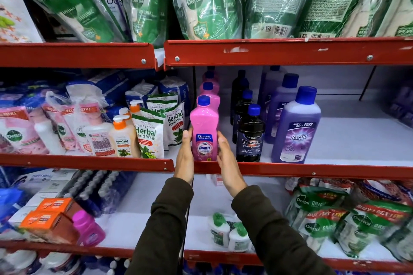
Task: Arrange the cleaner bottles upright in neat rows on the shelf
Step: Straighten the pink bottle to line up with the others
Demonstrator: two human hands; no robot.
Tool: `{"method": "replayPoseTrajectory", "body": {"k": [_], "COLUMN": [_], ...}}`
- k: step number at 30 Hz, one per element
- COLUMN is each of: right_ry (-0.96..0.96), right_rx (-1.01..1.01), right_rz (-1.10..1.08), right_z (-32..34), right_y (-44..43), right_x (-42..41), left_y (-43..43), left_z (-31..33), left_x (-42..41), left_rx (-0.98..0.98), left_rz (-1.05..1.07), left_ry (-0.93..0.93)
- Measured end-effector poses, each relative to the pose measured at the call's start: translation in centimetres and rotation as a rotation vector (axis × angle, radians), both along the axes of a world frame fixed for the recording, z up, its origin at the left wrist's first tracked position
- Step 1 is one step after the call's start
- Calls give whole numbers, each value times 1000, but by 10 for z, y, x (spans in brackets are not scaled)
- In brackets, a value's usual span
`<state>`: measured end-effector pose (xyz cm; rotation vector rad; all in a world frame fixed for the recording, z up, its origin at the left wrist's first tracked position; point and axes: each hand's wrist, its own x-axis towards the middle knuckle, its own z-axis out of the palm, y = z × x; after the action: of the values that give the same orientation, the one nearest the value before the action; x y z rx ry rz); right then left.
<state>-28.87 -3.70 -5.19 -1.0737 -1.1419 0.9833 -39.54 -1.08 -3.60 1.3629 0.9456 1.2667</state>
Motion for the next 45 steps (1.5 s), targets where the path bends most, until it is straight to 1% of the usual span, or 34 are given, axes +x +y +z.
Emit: {"method": "replayPoseTrajectory", "body": {"k": [2,3,6,7,8,10,12,14,17,21,26,31,34,36,38,39,40,41,42,43,45], "right_ry": [0,15,86,107,128,163,154,168,148,162,140,106,123,143,137,158,177,183,188,188,170], "right_rx": [41,86,235,262,273,252,188,126,97,67,41,84,160,232,294,311,316,305,284,254,191], "right_rz": [-61,-144,-468,-548,-611,-671,-650,-540,-429,-353,-306,-333,-422,-530,-631,-666,-692,-705,-701,-680,-583], "right_z": [-3,-6,-15,-17,-18,-19,-20,-18,-14,-14,-11,-15,-17,-17,-14,-11,-9,-6,-5,-3,-1], "right_y": [-7,-12,-28,-31,-32,-30,-22,-13,-9,-15,-19,-27,-37,-45,-55,-59,-60,-60,-58,-56,-51], "right_x": [1,2,12,18,27,44,60,70,74,72,74,77,81,90,107,118,130,144,158,169,186], "left_y": [-1,-3,-12,-16,-20,-29,-34,-33,-25,-16,-15,-14,-20,-29,-42,-48,-52,-56,-60,-62,-65], "left_z": [-3,-7,-15,-17,-18,-16,-12,-12,-15,-20,-16,-21,-21,-20,-18,-16,-14,-12,-9,-7,-4], "left_x": [1,4,17,23,31,47,65,82,100,102,100,104,107,113,122,127,132,140,149,160,182], "left_rx": [19,44,139,182,216,271,238,158,37,-30,-18,-4,17,58,140,203,267,315,341,333,240], "left_rz": [19,69,386,457,473,379,201,43,-91,-64,-89,-76,-51,59,282,385,434,420,347,240,32], "left_ry": [-11,-23,-77,-88,-82,-58,-18,13,-10,-38,-79,-35,-16,-9,-14,-59,-107,-131,-134,-120,-76]}}
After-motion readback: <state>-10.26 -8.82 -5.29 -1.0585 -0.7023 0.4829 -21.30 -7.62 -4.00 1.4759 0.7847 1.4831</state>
